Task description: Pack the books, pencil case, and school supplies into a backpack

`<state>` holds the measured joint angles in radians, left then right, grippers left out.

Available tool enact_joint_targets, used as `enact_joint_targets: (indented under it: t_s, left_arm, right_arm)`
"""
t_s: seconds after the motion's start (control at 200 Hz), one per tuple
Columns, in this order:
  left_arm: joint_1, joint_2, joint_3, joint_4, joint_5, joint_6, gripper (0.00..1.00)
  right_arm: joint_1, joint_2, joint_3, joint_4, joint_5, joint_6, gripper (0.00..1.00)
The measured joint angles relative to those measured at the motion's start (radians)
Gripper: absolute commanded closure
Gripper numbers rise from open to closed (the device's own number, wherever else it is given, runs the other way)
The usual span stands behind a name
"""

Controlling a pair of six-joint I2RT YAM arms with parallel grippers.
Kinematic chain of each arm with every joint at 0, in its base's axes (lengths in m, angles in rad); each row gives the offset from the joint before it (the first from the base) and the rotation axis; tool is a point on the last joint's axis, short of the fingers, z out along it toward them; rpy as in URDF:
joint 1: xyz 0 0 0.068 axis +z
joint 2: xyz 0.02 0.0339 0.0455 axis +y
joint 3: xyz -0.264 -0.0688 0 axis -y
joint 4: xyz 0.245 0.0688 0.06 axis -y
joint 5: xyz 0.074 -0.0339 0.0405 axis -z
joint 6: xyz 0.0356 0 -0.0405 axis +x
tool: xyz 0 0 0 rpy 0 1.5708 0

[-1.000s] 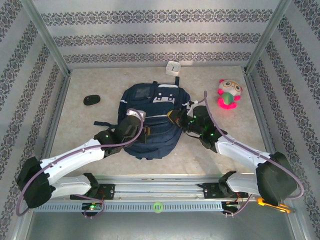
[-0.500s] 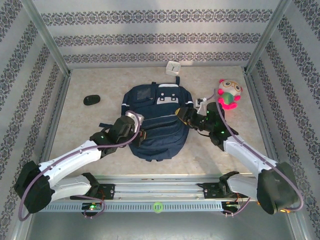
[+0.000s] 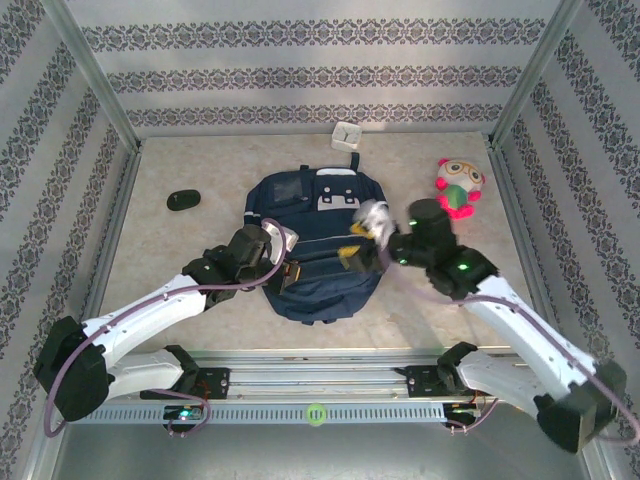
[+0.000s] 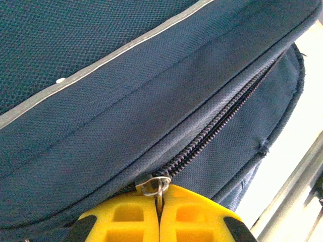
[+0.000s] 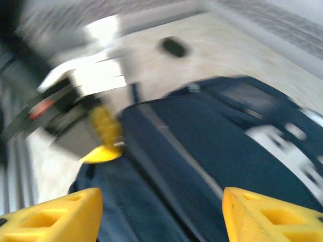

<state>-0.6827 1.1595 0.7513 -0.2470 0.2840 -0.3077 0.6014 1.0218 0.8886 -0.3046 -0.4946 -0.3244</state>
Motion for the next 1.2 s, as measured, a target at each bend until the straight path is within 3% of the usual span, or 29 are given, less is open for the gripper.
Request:
enact_joint_targets:
  t_s: [0.19,0.47,0.525,0.69,1.029,1.199]
  left_arm:
    - [0.004,0.003,0.002,0.0,0.034,0.013,1.0]
    - [0.004,0.003,0.003,0.01,0.058,0.013,1.0]
    - [0.004,0.003,0.005,0.01,0.06,0.013,1.0]
    - [0.017,0.005,0.008,0.011,0.052,0.012,1.0]
    - [0.153,-0.035,0.011,-0.01,0.116,-0.005,1.0]
    - [0.216,-0.031,0.039,-0.079,0.124,0.048,1.0]
  right_arm:
    - [0.051,0.237,0.06,0.01,-0.027,-0.352,0.36]
    - [0.076,0.42,0.137,0.028,-0.03,-0.548,0.39]
    - [0.076,0.439,0.145,0.027,-0.03,-0.567,0.49]
    - [0.08,0.475,0.159,0.006,-0.022,-0.624,1.0]
    - [-0.003,0.419,0.159,-0.007,-0.135,-0.74,1.0]
    - [-0.035,0.389,0.159,-0.058,-0.192,-0.809,1.0]
